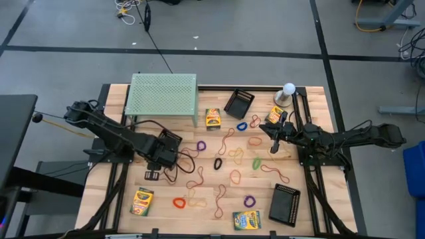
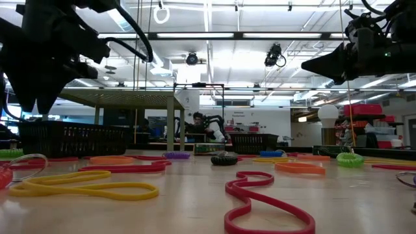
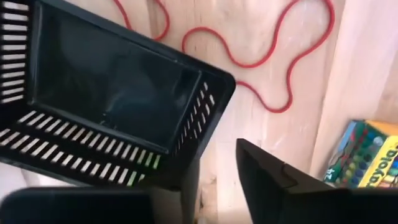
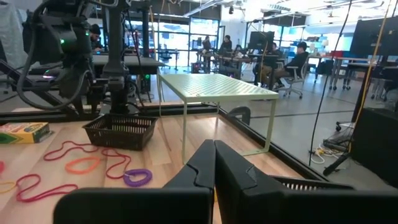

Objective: Pick & Place Office Desk Supplies
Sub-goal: Put the black bin on the shelf

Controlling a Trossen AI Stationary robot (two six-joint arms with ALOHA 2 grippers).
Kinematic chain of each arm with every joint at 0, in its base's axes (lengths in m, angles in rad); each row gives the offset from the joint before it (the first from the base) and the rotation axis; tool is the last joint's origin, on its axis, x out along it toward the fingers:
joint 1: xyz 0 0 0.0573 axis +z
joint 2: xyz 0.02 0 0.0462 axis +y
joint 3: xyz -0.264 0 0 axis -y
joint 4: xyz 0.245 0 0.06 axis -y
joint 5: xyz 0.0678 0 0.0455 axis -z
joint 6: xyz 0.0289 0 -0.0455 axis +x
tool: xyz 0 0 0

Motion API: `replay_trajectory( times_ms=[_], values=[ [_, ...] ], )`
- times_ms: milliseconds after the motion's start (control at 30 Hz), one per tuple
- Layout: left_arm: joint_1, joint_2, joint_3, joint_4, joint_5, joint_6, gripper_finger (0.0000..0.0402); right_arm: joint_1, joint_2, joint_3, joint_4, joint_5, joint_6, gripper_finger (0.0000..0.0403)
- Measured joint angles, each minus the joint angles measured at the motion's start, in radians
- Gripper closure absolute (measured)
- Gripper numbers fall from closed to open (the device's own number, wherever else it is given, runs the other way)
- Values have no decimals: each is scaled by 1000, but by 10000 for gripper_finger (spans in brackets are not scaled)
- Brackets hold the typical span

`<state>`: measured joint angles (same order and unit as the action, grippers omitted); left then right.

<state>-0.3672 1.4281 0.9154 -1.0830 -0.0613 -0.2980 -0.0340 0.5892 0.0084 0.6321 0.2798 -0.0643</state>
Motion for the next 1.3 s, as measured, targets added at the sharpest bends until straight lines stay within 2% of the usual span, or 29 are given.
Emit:
replay_trajectory(
  times_ms=[167, 300, 667, 1033, 1167, 1300],
  values=[
    [-6, 0, 0, -21, -77, 55, 244, 0, 0, 0, 0, 0, 0, 398],
    [-21, 0, 0, -13, -137, 98, 237, 0, 0, 0, 0, 0, -3, 398],
    [-42, 10, 0, -12, -113, 132, 239, 0, 0, 0, -1, -23, -5, 398],
    [-87, 120, -33, 6, -148, 87, 240, 0, 0, 0, -4, -26, -7, 398],
    [-87, 143, -51, 6, -180, 3, 264, 0, 0, 0, -1, -26, -17, 398],
    [-87, 144, -51, 7, -181, -52, 330, 0, 0, 0, 0, -26, -32, 398]
  ],
)
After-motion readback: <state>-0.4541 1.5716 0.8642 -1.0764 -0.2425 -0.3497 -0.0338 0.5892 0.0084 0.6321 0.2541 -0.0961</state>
